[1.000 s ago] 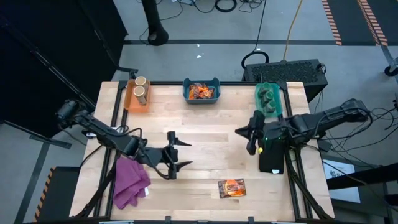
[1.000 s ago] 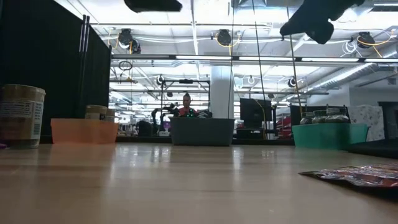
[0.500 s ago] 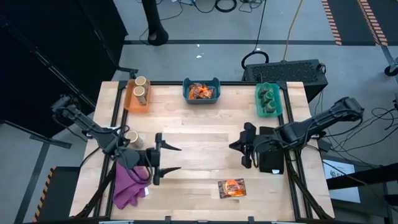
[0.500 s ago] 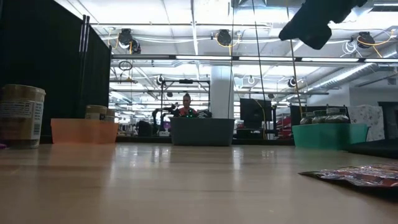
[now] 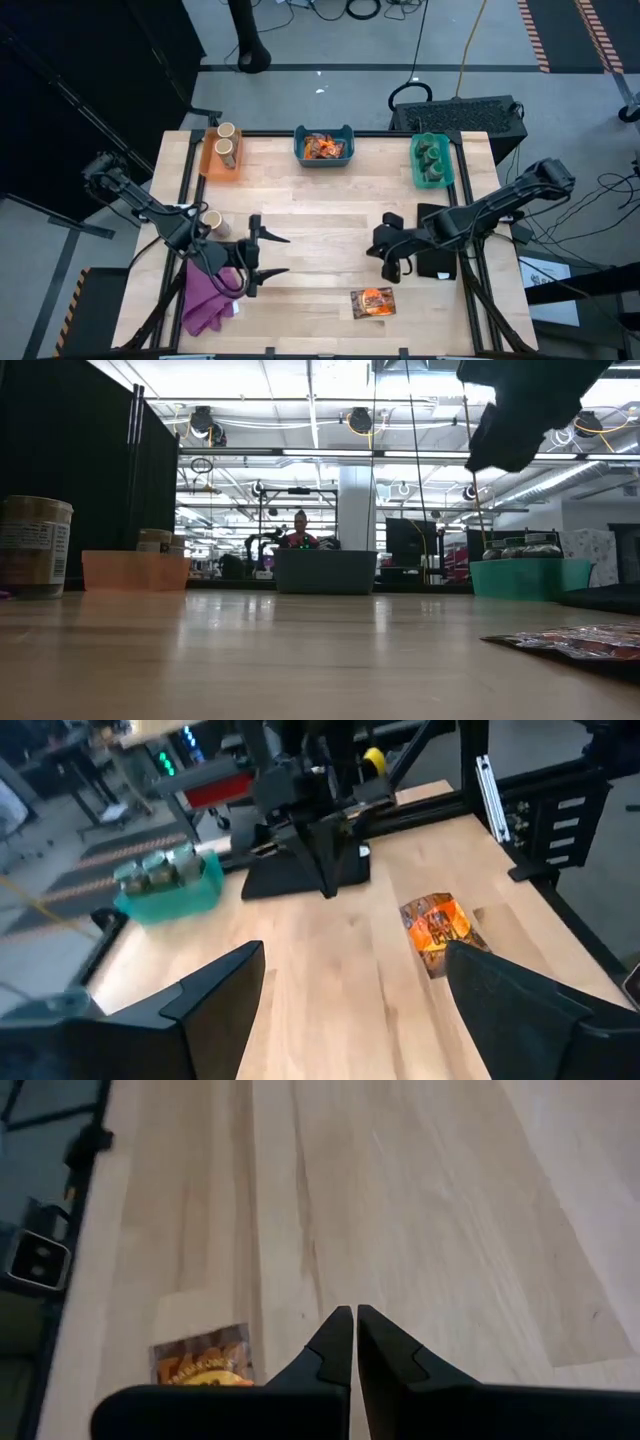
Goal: Sort spices by type
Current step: Put the gold seasoning bottle into the orange bin
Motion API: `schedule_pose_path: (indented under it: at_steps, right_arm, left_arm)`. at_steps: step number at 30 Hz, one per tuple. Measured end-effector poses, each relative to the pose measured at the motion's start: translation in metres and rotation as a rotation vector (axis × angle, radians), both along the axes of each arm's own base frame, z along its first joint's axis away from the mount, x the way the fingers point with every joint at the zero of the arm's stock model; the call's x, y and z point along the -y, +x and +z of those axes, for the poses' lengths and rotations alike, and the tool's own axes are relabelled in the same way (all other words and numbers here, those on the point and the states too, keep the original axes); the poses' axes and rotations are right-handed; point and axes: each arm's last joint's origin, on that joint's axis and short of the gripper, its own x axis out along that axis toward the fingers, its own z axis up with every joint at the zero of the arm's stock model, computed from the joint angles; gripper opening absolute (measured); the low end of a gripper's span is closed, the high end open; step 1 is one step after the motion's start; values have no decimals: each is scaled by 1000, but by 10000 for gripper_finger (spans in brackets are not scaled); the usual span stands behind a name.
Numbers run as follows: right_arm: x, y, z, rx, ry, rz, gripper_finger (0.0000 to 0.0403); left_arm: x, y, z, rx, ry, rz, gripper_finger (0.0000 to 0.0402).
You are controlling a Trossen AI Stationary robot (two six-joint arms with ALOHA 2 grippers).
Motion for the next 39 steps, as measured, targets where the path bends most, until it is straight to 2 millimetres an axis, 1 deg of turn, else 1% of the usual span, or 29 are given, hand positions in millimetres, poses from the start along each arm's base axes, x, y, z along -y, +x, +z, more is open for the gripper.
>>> schedule_pose_path:
  at_steps: [3, 5, 9, 12, 16, 18, 22, 23, 27, 29, 33, 35, 39]
  right_arm:
    - [-1, 3, -7, -28, -11, 0, 0]
    - [-2, 5, -11, -45, -18, 0, 0]
    - [-2, 7, -16, -60, -53, 1, 0]
    - [1, 9, -17, -61, -78, 14, 0]
    - [11, 12, -17, -60, -95, -9, 0]
    - [16, 13, -17, -59, -115, -14, 0]
    - [28, 17, -16, -48, -211, -50, 0]
    - [31, 17, -16, -45, -233, -57, 0]
    - [40, 22, -13, -7, -287, -50, 0]
    - [44, 26, -11, 25, -306, -43, 0]
    - [50, 31, -6, 82, -356, -19, 0]
    - [53, 34, -3, 109, -370, -16, 0]
    - [58, 35, -3, 108, -381, -24, 0]
  left_arm:
    - [-3, -3, -5, -49, -87, 59, 315]
    - [-9, -9, -10, -102, -215, 169, 315]
    - [-25, -21, -19, -334, -452, 437, 315]
    - [-34, -28, -21, -523, -559, 598, 315]
    - [-45, -36, -13, -713, -586, 767, 315]
    - [-52, -42, -7, -798, -566, 828, 315]
    - [-67, -57, 3, -957, -537, 988, 315]
    - [-70, -59, 3, -976, -545, 1006, 315]
    - [-81, -60, 3, -1019, -594, 944, 312]
    - [-87, -61, 2, -1057, -606, 984, 306]
    - [-100, -59, 2, -1061, -628, 1018, 294]
    - [-106, -58, 2, -1065, -627, 1022, 292]
    - [-117, -58, -2, -1098, -595, 1006, 292]
